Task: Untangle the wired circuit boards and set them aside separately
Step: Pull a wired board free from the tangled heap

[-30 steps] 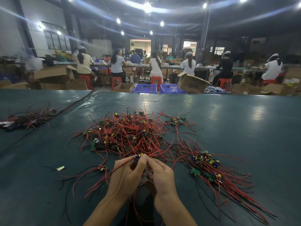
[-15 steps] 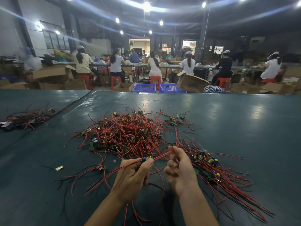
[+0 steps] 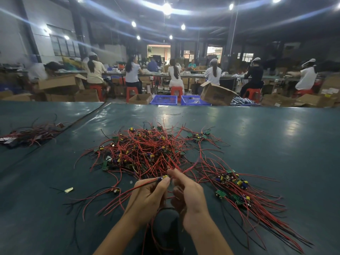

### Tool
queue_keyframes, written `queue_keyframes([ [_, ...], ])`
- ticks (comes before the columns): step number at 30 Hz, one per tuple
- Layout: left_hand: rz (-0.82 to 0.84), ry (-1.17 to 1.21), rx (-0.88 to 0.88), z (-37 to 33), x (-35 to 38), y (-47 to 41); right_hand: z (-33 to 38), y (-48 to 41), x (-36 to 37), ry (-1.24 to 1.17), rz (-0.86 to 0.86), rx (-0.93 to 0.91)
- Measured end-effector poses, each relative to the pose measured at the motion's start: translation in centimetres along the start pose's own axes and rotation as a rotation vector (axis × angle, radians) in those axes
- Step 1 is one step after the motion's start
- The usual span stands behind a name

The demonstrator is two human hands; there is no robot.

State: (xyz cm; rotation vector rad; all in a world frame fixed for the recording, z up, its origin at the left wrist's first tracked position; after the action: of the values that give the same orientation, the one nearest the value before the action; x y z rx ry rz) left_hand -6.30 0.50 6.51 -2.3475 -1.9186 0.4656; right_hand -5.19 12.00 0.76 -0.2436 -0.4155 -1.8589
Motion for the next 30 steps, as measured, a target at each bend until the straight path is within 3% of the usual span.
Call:
queue_keyframes([
  [5,0.069,0.002,0.045,-1.0,1.0,0.4,1.6,-1.4,-2.5,-0.340,-0.031,-0.003],
  [9,0.102,0.022,0.040,-1.2,1.3,0.5,2.6,-2.1,-4.0,-0.389,-0.078,-0.078],
  [14,0.052,0.230,-0.083,-0.4,-0.1,-0.1,2.7,-1.7,-2.1,-0.275,-0.009,-0.139],
  [19,0.044,0.240,-0.132,0.1,-0.3,-0.3,3.0,0.3,2.0,0.090,0.236,-0.272],
  [23,0.061,0.169,-0.194,1.2,-0.1,-0.5,3.5,1.2,3.5,0.117,0.313,-0.351],
  [30,0.039,0.139,-0.098,0.6,-0.3,-0.9,3.3,-0.2,-0.7,0.046,-0.048,-0.305],
])
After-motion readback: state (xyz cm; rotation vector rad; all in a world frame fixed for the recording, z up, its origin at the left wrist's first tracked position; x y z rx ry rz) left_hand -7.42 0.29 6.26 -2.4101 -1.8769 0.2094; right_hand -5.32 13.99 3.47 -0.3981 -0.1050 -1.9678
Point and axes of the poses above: each hand's wrist, its own y-axis away from the middle knuckle, its own x-axis out of the palm, z = x × y, the point moved 10 cm from there along -y, towards the middle knuckle, and after that the axes turned 8 degrees about -x, right-handed, at the moved point
